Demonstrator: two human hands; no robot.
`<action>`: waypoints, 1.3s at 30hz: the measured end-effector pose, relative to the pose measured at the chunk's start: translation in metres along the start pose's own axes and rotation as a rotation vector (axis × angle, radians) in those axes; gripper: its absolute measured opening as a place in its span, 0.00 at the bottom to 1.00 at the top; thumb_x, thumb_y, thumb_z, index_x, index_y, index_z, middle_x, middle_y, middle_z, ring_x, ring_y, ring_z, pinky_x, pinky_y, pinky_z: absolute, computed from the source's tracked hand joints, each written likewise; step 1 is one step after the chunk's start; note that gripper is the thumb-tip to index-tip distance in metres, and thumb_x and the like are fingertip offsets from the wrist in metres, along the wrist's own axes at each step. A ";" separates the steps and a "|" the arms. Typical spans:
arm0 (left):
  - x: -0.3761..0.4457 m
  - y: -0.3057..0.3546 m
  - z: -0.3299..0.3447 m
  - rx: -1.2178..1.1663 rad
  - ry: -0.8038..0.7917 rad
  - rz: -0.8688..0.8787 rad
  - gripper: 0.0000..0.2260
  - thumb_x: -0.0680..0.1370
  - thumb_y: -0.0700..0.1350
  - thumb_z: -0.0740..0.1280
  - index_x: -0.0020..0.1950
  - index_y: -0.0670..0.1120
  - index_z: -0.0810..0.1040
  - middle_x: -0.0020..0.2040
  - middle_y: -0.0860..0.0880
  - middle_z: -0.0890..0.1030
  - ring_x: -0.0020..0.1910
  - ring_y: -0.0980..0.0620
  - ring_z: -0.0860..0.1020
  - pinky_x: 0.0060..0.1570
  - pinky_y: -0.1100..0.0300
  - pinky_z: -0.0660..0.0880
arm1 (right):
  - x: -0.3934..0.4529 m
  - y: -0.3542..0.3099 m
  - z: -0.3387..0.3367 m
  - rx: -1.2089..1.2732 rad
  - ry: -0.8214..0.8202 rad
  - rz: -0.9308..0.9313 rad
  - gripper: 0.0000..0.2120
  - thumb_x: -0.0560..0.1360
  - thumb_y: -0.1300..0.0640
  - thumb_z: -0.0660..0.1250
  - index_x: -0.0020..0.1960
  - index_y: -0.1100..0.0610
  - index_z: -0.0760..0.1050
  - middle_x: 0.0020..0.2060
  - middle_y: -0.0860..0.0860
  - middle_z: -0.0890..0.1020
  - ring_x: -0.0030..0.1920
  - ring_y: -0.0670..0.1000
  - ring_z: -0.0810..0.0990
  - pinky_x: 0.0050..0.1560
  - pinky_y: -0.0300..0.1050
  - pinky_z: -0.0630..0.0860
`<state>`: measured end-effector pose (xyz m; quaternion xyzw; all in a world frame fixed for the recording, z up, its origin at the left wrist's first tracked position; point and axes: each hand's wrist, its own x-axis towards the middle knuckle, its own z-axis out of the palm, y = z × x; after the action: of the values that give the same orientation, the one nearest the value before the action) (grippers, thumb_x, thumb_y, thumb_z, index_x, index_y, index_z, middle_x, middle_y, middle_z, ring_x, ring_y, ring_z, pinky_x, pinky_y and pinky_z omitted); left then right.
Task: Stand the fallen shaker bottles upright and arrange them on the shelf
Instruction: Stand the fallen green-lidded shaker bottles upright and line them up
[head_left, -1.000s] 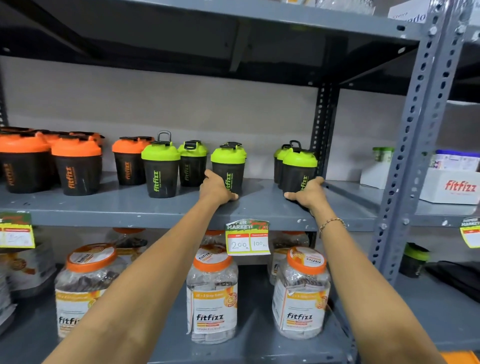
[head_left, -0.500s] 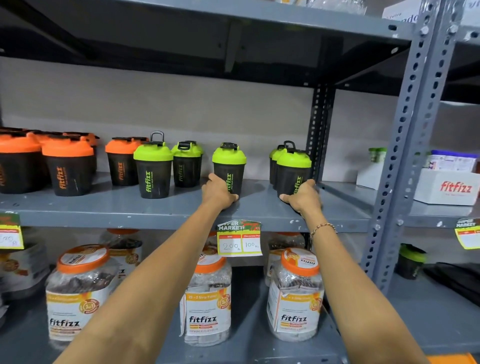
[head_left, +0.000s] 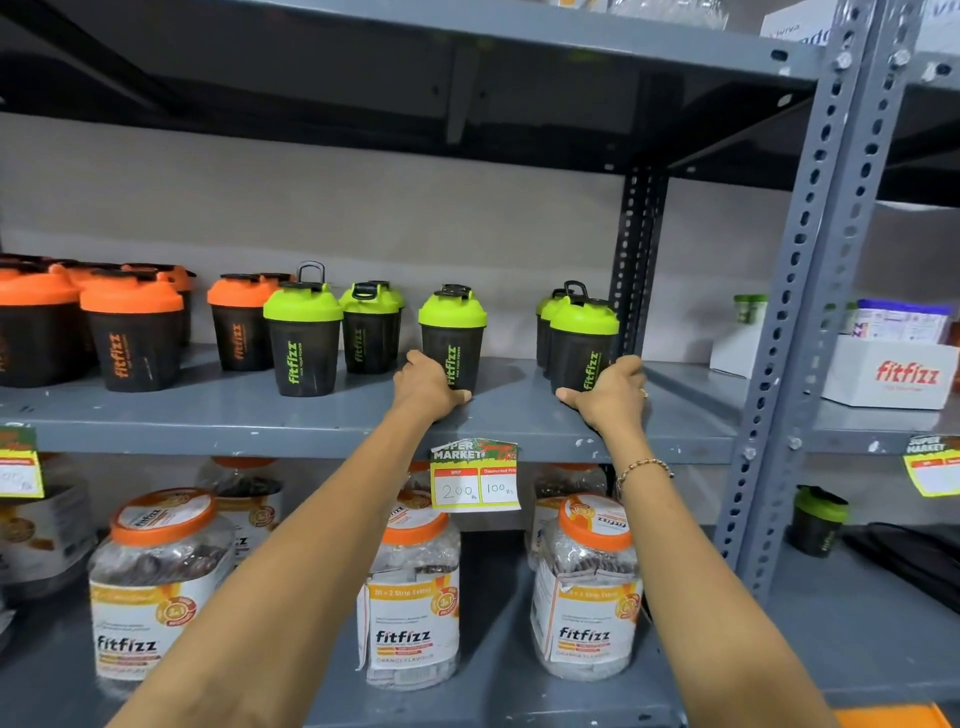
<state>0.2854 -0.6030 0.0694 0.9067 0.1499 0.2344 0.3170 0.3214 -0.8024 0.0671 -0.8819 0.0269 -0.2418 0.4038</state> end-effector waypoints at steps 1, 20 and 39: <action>-0.003 -0.003 -0.003 0.029 0.004 0.007 0.35 0.72 0.52 0.73 0.67 0.34 0.60 0.66 0.37 0.72 0.66 0.38 0.70 0.62 0.49 0.69 | -0.006 0.000 0.000 0.003 0.059 -0.019 0.39 0.67 0.54 0.77 0.67 0.66 0.59 0.68 0.65 0.66 0.68 0.65 0.66 0.66 0.57 0.67; 0.023 -0.113 -0.096 -0.126 0.150 -0.139 0.47 0.64 0.50 0.80 0.70 0.34 0.54 0.70 0.34 0.63 0.70 0.38 0.64 0.67 0.50 0.64 | -0.044 -0.108 0.092 0.086 -0.272 -0.082 0.49 0.63 0.44 0.79 0.68 0.66 0.55 0.69 0.63 0.66 0.69 0.64 0.67 0.68 0.56 0.67; 0.023 -0.099 -0.077 -0.105 0.011 -0.024 0.38 0.70 0.49 0.75 0.66 0.36 0.55 0.65 0.36 0.73 0.64 0.38 0.73 0.61 0.47 0.72 | -0.046 -0.102 0.095 0.046 -0.228 -0.107 0.43 0.65 0.47 0.78 0.67 0.67 0.61 0.65 0.62 0.72 0.67 0.62 0.71 0.63 0.54 0.71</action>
<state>0.2526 -0.4800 0.0666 0.8856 0.1500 0.2433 0.3661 0.3084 -0.6563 0.0699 -0.8943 -0.0718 -0.1616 0.4111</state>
